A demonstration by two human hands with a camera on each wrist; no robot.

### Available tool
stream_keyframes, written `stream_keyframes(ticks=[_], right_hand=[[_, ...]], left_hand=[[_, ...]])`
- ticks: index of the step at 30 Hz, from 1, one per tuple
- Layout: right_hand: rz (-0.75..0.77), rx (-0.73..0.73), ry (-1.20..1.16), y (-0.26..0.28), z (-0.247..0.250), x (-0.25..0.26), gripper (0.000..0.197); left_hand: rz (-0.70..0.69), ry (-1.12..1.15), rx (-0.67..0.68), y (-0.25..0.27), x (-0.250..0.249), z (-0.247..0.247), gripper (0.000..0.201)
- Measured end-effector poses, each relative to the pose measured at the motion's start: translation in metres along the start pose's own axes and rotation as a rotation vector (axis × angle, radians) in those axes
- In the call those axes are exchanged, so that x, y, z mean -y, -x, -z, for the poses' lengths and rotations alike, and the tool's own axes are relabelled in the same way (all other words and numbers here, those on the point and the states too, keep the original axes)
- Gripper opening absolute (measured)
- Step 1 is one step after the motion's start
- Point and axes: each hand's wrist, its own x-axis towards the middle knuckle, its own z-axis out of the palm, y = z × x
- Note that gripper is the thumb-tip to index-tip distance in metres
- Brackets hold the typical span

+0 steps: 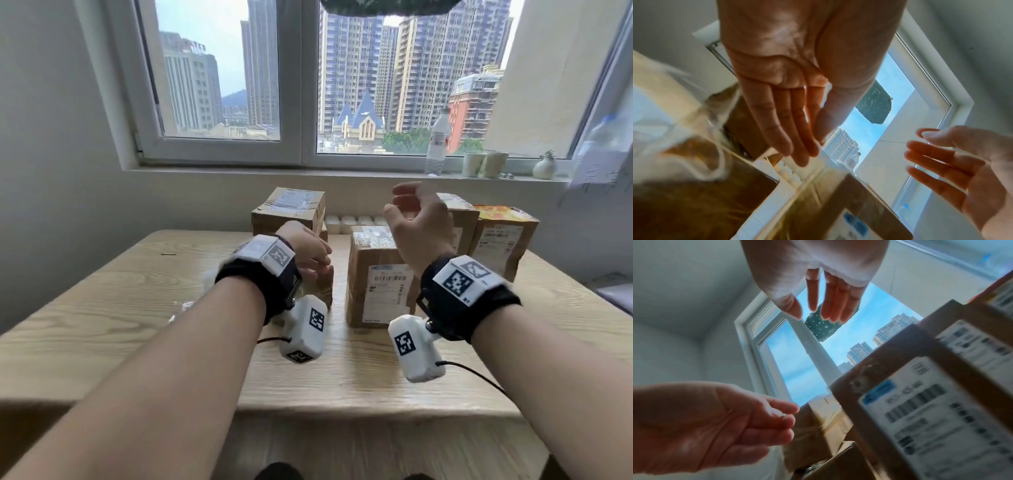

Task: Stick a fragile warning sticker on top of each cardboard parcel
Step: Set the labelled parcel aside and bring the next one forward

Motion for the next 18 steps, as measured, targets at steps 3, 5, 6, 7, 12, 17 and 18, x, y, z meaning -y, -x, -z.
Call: stream_keyframes(ticks=[3,5,6,7,12,17,18], right_hand=[[0.009,0.08,-0.121,0.015,-0.026,0.017,0.01],[-0.014,0.223,-0.204,0.027,-0.047,0.025,0.017],[-0.023,0.312,-0.224,0.034,-0.058,0.029,0.018],[-0.032,0.396,-0.223,0.04,-0.069,0.03,0.018],[-0.073,0.648,-0.034,0.056,-0.13,0.023,0.032],[-0.298,0.838,0.129,0.06,-0.171,0.011,0.031],[-0.312,0.862,0.156,0.061,-0.177,0.008,0.029]], left_hand=[[-0.019,0.078,-0.008,0.019,0.013,0.034,0.011],[-0.044,0.13,-0.054,0.022,0.028,0.056,0.012],[-0.056,0.168,-0.094,0.023,0.035,0.067,0.014],[-0.064,0.2,-0.143,0.022,0.044,0.077,0.015],[0.004,0.251,-0.32,0.015,0.093,0.116,0.02],[0.137,0.256,-0.33,0.0,0.143,0.132,0.021],[0.159,0.258,-0.338,-0.005,0.152,0.134,0.022]])
